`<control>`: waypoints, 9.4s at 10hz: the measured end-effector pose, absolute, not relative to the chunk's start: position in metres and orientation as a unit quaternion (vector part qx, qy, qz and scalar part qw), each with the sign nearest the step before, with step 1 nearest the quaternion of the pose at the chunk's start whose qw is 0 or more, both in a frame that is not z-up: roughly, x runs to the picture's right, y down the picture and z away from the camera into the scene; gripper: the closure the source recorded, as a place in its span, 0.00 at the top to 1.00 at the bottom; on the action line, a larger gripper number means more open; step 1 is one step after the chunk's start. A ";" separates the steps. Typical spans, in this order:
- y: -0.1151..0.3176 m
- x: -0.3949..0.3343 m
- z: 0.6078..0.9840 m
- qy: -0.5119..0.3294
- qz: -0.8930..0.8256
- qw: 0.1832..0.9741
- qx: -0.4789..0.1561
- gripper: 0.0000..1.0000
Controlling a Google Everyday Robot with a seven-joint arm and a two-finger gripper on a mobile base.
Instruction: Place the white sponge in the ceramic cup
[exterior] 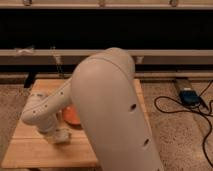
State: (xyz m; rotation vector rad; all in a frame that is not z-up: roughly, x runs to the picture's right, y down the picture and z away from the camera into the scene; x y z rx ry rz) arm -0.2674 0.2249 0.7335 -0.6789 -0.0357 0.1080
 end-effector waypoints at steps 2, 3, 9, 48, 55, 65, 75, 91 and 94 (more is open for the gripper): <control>0.194 -0.265 0.705 -0.056 0.084 0.939 -0.329 0.00; 0.170 -0.259 0.690 -0.084 0.114 0.935 -0.324 0.00; 0.113 -0.249 0.673 -0.141 0.192 0.926 -0.292 0.16; 0.338 -0.318 0.703 0.033 0.105 0.916 -0.386 0.65; 0.340 -0.320 0.703 0.041 0.096 0.920 -0.378 0.01; 0.309 -0.313 0.688 0.013 0.125 0.925 -0.359 0.00; 0.187 -0.290 0.623 -0.115 0.174 0.934 -0.289 0.00; 0.013 -0.306 0.680 -0.253 0.290 0.906 -0.176 0.00; 0.006 -0.319 0.704 -0.262 0.294 0.901 -0.180 0.00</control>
